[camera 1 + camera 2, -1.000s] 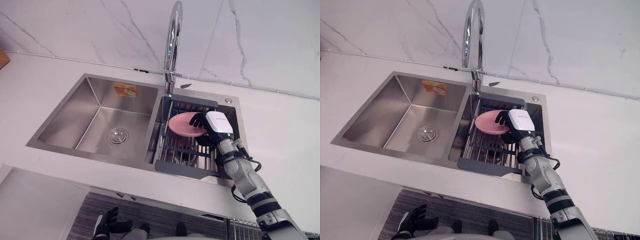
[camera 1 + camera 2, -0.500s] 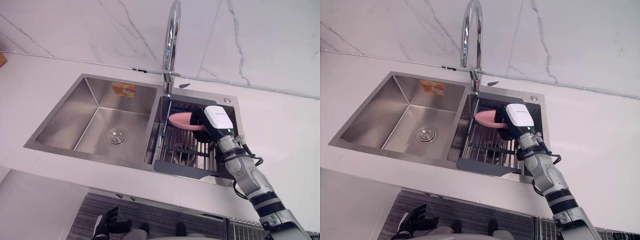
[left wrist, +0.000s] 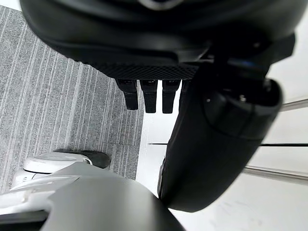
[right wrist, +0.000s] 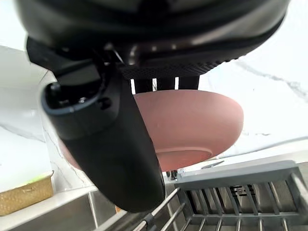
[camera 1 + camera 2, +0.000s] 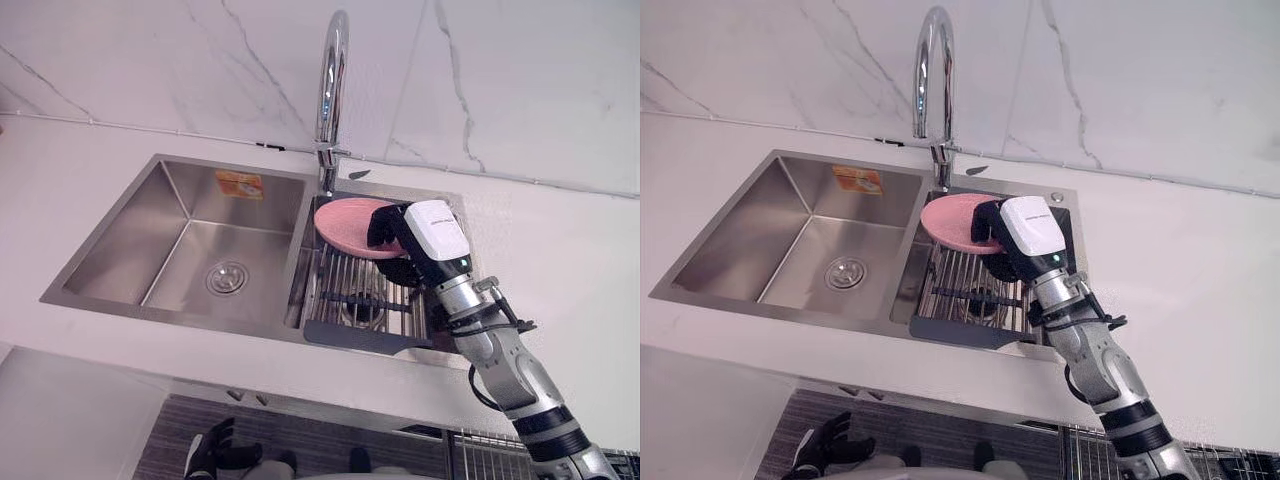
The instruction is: Walk over to the sink, pick up the cup, carry it to the dishwasher, place the cup inside the dishwasher, then close the dishwasher door
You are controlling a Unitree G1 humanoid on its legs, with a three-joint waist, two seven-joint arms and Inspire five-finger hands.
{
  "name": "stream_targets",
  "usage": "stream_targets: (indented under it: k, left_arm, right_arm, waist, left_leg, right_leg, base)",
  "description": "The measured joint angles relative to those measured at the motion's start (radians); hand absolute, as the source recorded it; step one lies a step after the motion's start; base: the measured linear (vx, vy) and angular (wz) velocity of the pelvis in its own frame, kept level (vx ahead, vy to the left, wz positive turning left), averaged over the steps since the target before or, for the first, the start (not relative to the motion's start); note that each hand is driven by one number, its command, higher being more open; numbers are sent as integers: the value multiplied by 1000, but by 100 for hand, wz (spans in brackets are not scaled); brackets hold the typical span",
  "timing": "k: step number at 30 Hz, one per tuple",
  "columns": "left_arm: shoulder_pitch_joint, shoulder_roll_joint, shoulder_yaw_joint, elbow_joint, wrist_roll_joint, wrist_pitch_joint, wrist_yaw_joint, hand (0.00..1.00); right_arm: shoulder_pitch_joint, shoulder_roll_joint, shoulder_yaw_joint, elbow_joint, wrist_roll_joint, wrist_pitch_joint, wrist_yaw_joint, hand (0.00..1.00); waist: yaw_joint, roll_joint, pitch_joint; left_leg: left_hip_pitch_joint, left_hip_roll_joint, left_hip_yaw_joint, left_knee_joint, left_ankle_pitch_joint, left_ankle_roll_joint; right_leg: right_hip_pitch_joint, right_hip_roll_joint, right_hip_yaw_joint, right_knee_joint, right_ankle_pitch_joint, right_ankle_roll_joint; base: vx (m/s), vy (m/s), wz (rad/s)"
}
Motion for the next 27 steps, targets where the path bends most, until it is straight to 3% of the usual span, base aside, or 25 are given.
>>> stream_targets:
  k: [11, 16, 22, 24, 27]
  left_arm:
    - [-4, 2, 13, 35, 19, 8, 1, 90]
    - [-16, 4, 12, 39, 20, 11, 1, 90]
    - [-55, -7, 10, 34, 18, 5, 10, 90]
    - [-57, -7, 7, 26, 18, 4, 16, 90]
    - [-56, -5, 9, 24, 15, 4, 20, 90]
  right_arm:
    - [137, 112, -121, -149, 1, 0, -44, 30]
    - [186, 121, -164, -210, 1, 0, -67, 30]
    - [186, 122, -201, -240, 2, -1, -89, 30]
    - [179, 123, -204, -246, 3, -1, -96, 30]
    - [195, 139, -211, -260, 3, 0, -103, 30]
  waist:
    - [-19, -6, -10]
    - [-27, -5, -11]
    - [-23, 14, 0]
    - [-35, 20, 3]
    - [-59, 22, 5]
  left_leg:
    - [48, 1, 19, -8, -1, 1]
    - [3, -3, -16, 17, -2, 0]
    - [-145, 10, -40, 261, -105, -16]
    - [-179, 6, -78, 334, -150, -12]
    - [-219, -11, -60, 373, -172, -5]
  right_leg:
    - [38, 1, 18, -2, 0, -1]
    - [23, -3, -11, -1, 1, -3]
    - [-47, 29, -12, 45, 3, -12]
    - [-77, 47, 25, 73, -1, -13]
    - [-132, 48, 75, 98, 1, -2]
  base:
    - [-20, 4, -5]
    - [-48, -12, 19]
    - [-31, -17, -2]
    - [-64, 17, -44]
    - [-92, 84, -43]
